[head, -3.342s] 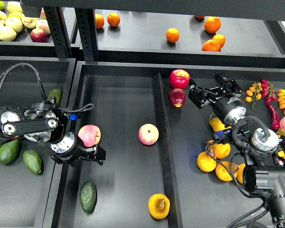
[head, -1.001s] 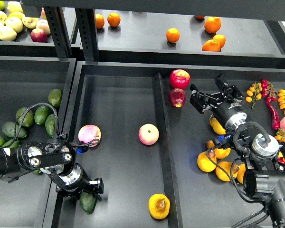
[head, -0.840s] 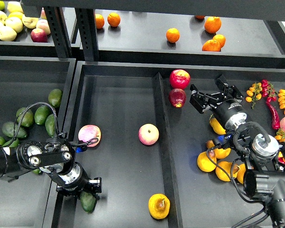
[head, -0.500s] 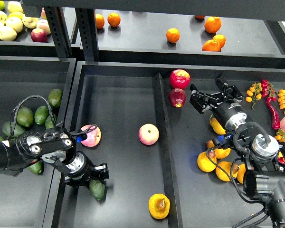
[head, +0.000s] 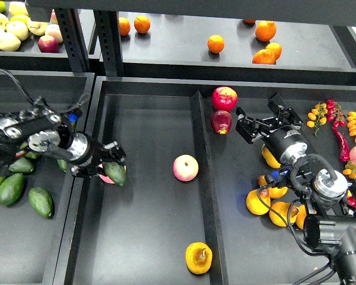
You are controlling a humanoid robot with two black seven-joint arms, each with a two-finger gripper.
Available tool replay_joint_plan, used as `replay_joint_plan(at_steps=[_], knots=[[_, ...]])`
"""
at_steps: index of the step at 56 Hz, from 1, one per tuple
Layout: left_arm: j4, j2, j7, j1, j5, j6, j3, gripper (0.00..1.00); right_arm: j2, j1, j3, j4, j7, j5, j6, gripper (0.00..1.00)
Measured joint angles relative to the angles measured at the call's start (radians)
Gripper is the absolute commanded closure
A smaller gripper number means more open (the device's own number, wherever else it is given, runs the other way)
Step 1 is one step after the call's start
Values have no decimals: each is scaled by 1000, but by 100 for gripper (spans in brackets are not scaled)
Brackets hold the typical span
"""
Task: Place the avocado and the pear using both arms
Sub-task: 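Carry the avocado with the left gripper into the bin of avocados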
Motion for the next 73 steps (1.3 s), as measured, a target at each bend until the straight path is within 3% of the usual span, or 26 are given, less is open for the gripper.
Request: replay_joint_plan(at_steps=[22,50,67,73], knots=[[16,250,0,66,-1,0,-16,87,0,-11,-8,8,0,-1,0,0],[34,255,0,265,89,-1,-130,79,0,-21,-25,21,0,-1,0,0],[70,222,0,274,91,0,-136,48,0,-21,-24,21,0,-1,0,0],[75,210,0,274,91,0,-140,42,0,-22,-24,22,0,-1,0,0]])
